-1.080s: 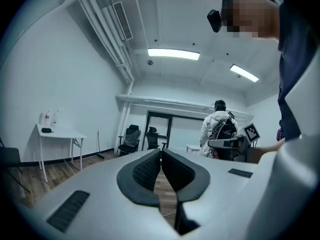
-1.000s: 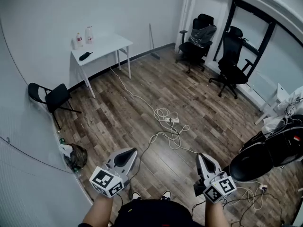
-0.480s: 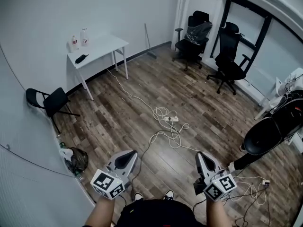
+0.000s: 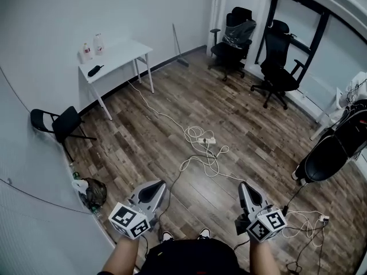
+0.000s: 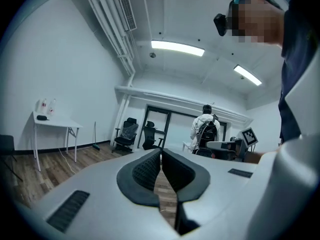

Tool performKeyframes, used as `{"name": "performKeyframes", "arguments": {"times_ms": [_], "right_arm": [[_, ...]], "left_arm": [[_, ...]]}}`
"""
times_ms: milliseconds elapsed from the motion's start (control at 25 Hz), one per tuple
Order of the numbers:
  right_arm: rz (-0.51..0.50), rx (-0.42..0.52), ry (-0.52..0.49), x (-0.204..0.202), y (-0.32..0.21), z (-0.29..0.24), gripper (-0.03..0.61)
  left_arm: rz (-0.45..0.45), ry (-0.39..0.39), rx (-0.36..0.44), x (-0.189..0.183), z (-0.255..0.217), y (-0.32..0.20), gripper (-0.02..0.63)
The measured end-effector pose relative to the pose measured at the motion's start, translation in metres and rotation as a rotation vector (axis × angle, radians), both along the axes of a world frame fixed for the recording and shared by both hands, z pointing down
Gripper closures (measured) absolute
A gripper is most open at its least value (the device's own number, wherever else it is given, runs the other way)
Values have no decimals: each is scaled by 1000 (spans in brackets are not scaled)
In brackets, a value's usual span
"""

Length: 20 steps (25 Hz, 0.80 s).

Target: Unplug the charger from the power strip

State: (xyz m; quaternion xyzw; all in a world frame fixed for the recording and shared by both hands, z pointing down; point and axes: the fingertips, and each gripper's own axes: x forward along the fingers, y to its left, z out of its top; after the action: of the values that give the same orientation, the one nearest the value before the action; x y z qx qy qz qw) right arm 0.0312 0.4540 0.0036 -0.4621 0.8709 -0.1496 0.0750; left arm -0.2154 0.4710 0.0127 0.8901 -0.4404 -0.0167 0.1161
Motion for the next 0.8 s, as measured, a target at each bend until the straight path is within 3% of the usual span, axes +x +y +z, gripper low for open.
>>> {"name": "performKeyframes", "arguments": {"times_ms": [400, 520, 800], "right_arm": [[1, -81, -82, 109, -53, 36, 560], [-8, -115, -121, 120, -72, 40, 560], [-13, -141, -83, 127, -125, 53, 560]], "left_arm": [[-31, -14, -38, 89, 24, -50, 584], [-12, -28, -58, 107, 28, -64, 584], [16, -24, -54, 125, 35, -123, 584]]}}
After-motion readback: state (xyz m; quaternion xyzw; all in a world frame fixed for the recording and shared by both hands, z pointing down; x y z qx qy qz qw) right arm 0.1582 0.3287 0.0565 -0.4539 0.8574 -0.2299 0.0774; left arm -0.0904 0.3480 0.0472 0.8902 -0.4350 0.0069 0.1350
